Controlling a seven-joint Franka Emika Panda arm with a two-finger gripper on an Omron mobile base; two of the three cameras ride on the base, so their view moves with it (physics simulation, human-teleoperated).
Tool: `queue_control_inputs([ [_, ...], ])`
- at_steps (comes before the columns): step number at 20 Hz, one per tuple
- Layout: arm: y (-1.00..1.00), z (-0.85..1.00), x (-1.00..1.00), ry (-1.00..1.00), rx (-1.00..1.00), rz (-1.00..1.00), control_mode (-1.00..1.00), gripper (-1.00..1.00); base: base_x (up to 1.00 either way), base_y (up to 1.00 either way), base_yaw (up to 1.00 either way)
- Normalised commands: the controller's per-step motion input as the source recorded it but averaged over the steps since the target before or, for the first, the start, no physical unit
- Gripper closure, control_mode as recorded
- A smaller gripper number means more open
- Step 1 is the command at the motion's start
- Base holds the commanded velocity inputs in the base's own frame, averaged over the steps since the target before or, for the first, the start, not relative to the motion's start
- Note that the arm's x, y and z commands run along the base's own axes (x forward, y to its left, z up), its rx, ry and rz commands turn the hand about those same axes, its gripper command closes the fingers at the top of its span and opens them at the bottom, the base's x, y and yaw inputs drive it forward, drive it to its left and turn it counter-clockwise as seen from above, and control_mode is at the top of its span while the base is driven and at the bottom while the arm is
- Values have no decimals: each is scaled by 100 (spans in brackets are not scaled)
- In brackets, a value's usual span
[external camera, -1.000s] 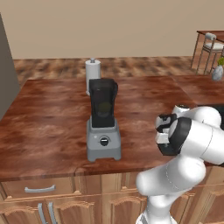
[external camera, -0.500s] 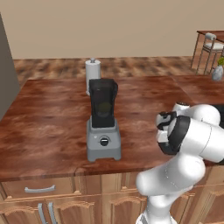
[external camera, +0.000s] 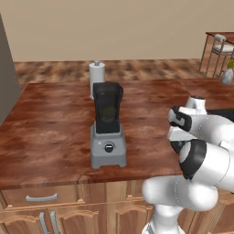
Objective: Grab the lemon and onion from the fridge, place them in the blender, close the lid, and turn on the blender to create a marinade.
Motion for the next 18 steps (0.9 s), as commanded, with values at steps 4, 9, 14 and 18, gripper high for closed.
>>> queue_control_inputs([
  [4, 0, 76, -11, 0, 0, -11, -100, 100, 0, 0, 0],
  [9, 3, 82, -8, 0, -1, -16, -100, 100, 0, 0, 0],
  [14, 18, 77, -11, -1, -5, -17, -100, 100, 0, 0, 0],
  [18, 35, 65, -22, -14, -8, -9, -100, 100, 0, 0, 0],
])
